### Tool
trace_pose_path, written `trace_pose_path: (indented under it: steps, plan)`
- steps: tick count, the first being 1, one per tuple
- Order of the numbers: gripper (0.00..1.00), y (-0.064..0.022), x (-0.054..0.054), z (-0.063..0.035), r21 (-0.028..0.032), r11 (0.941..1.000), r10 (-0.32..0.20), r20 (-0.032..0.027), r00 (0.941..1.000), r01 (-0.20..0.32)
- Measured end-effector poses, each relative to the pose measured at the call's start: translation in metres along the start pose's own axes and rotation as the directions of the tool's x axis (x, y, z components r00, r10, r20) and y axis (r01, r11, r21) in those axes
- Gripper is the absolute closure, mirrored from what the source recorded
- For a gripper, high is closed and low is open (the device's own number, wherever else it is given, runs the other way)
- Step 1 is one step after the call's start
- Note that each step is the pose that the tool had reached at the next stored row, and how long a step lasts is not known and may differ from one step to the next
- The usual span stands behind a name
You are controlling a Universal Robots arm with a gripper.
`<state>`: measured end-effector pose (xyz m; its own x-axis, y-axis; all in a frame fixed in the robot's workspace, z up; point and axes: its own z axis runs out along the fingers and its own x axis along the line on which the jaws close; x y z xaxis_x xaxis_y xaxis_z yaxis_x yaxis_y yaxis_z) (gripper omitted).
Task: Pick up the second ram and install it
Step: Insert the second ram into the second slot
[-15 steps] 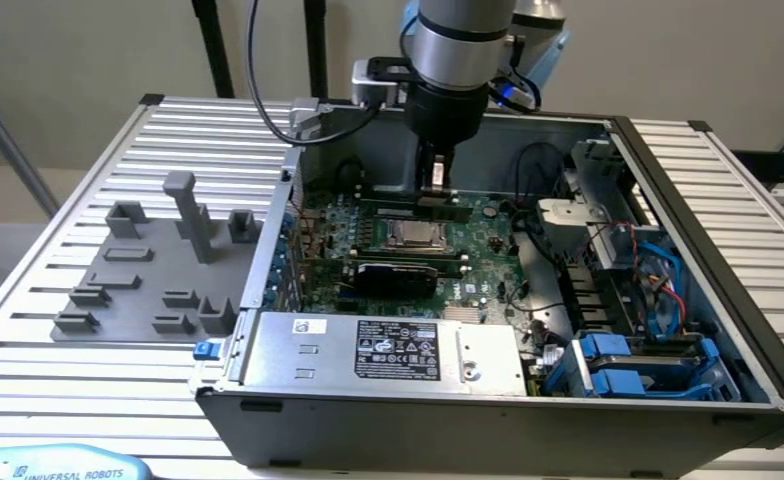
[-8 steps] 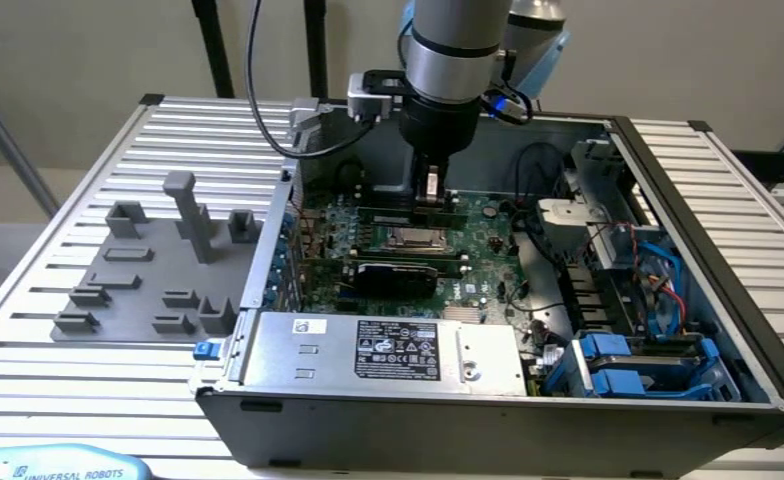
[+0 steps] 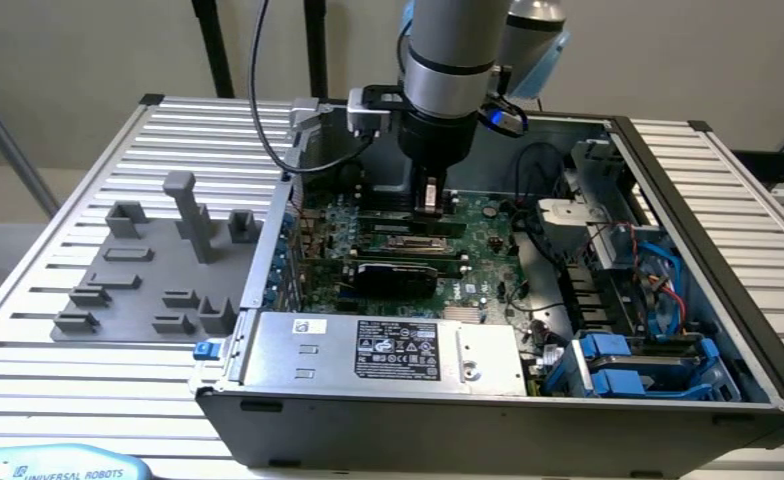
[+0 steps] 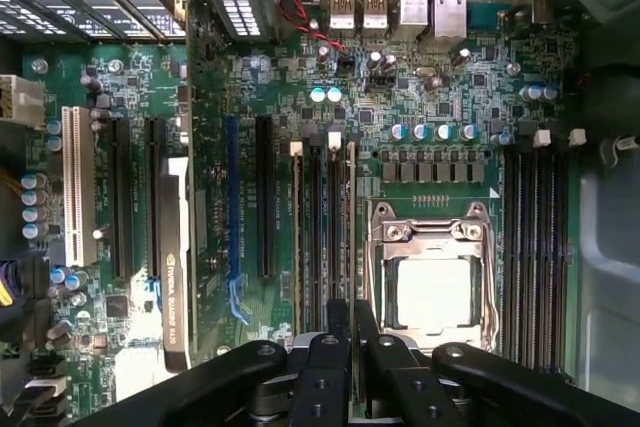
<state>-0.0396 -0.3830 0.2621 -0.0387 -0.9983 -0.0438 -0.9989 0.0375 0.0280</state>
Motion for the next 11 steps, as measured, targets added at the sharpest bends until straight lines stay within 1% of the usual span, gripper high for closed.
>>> trace_pose_path:
  steps: [11]
  plan:
    - [0.87, 0.0007, 0.001, 0.02, 0.0031, 1.0, 0.0, 0.0, 1.0, 0.0]
